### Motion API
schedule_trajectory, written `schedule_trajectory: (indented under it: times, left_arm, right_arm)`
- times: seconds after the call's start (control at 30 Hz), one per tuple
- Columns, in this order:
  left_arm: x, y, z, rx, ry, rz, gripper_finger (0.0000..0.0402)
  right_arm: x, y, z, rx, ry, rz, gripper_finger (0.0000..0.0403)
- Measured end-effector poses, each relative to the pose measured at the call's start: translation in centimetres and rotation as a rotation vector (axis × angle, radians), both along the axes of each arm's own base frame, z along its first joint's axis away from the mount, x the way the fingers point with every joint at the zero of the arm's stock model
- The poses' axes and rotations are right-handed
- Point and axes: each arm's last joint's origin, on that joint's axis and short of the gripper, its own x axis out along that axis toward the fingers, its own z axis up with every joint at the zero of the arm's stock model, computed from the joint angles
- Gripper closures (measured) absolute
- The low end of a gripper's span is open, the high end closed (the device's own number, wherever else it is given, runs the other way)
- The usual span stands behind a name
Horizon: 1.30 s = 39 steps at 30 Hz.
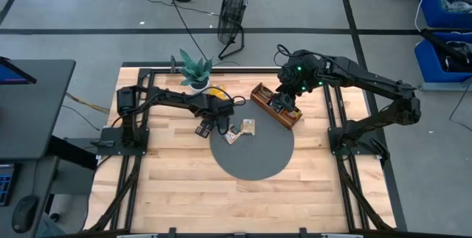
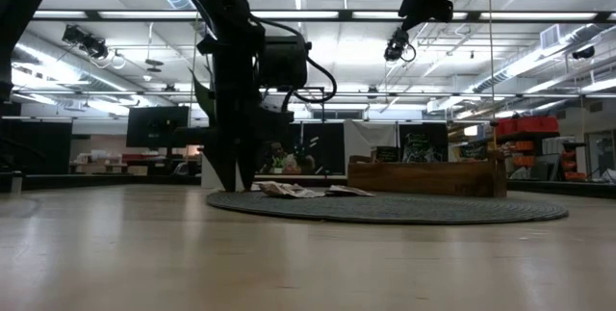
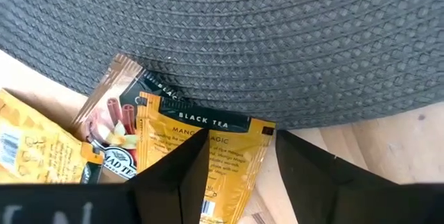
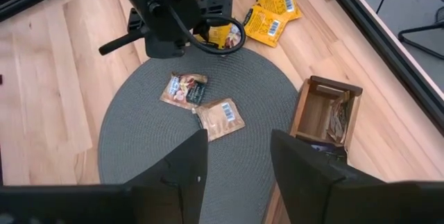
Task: Pick & Place Tea
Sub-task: Put the yellow tea bag into the right section of the wooden organizer
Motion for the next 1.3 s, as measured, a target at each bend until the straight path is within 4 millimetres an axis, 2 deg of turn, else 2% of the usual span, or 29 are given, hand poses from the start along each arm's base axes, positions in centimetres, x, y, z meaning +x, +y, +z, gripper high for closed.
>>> schedule_trajectory:
  times: [0.13, 0.33, 0.4, 0.73, 1.13, 1.3]
  left_arm:
    - [0.0, -0.1, -0.1, -0.035, -0.001, -0.002, 0.0271]
    - [-0.2, -0.2, -0.2, -0.064, 0.011, 0.023, 0.0372]
    - [-0.3, -0.3, -0.2, -0.079, 0.010, 0.040, 0.0392]
    - [-0.5, -0.6, 0.6, -0.041, 0.006, 0.068, 0.0400]
    - [-1.6, -1.8, 5.4, -0.024, -0.119, 0.111, 0.0401]
    - [-2.2, -2.7, 7.6, -0.024, -0.194, 0.109, 0.0401]
  right_arm:
    - [0.0, 0.0, 0.0, 0.000, 0.000, 0.000, 0.0238]
    - [0.0, 0.0, 0.0, 0.000, 0.000, 0.000, 0.0238]
    - [0.0, 0.0, 0.0, -0.001, -0.001, 0.000, 0.0238]
    - [0.0, 0.0, 0.0, -0.001, -0.001, 0.000, 0.0238]
    - [0.1, 0.0, 0.0, -0.008, -0.008, 0.007, 0.0238]
    - [0.4, 0.4, 0.2, -0.055, -0.041, 0.157, 0.0238]
